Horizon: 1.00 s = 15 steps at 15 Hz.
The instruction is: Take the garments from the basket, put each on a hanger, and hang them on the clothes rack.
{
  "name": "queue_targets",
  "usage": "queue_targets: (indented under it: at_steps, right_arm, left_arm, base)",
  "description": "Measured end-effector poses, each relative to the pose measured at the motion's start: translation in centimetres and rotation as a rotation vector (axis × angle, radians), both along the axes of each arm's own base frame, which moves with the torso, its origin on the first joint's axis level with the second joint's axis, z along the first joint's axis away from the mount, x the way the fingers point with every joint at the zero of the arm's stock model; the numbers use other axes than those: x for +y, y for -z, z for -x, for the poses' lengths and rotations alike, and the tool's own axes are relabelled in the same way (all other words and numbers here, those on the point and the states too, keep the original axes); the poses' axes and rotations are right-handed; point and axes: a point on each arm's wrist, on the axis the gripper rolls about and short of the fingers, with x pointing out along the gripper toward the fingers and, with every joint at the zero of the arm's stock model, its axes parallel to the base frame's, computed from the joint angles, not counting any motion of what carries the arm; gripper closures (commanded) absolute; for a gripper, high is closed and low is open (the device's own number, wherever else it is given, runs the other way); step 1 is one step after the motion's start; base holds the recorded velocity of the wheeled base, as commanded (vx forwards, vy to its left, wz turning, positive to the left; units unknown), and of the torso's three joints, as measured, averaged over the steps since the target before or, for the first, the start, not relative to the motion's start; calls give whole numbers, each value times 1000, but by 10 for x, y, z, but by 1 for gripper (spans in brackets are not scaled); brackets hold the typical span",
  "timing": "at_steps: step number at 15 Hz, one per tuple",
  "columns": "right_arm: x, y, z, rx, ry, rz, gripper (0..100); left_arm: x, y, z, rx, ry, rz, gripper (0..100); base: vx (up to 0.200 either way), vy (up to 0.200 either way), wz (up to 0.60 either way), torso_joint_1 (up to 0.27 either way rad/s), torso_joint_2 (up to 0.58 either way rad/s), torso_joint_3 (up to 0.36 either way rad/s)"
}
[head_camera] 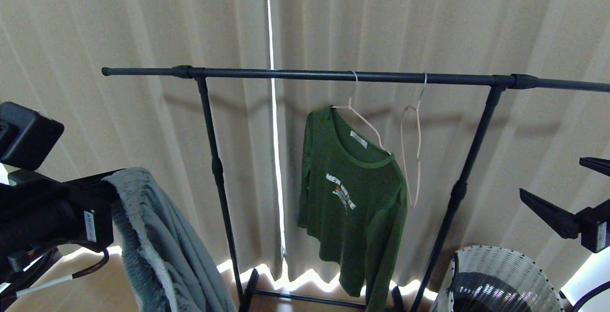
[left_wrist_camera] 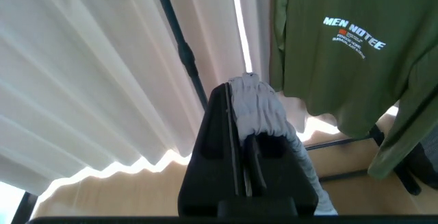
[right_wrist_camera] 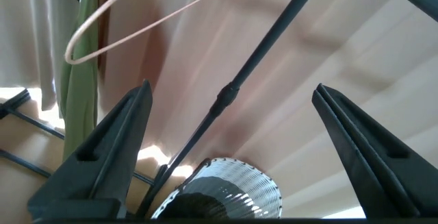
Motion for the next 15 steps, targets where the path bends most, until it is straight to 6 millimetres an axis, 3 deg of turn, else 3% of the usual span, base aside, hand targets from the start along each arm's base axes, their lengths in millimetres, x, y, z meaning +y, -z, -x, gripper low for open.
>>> queue_targets:
  at_steps: [4, 13, 15]
  right_arm:
    - [0, -1, -1, -1, 0, 1, 0]
    - [2, -1, -6, 7, -55, -12, 0]
    - [2, -2, -10, 13, -61, -14, 0]
  left_arm:
    - [0, 1, 0, 3, 1, -3, 100]
    - [1, 7, 6, -3, 14, -35, 100]
    - [2, 8, 6, -1, 13, -34, 100]
  base:
    - [0, 200, 0, 5, 1, 6]
    - [0, 0, 0, 0, 0, 0]
    - [200, 0, 0, 2, 0, 7]
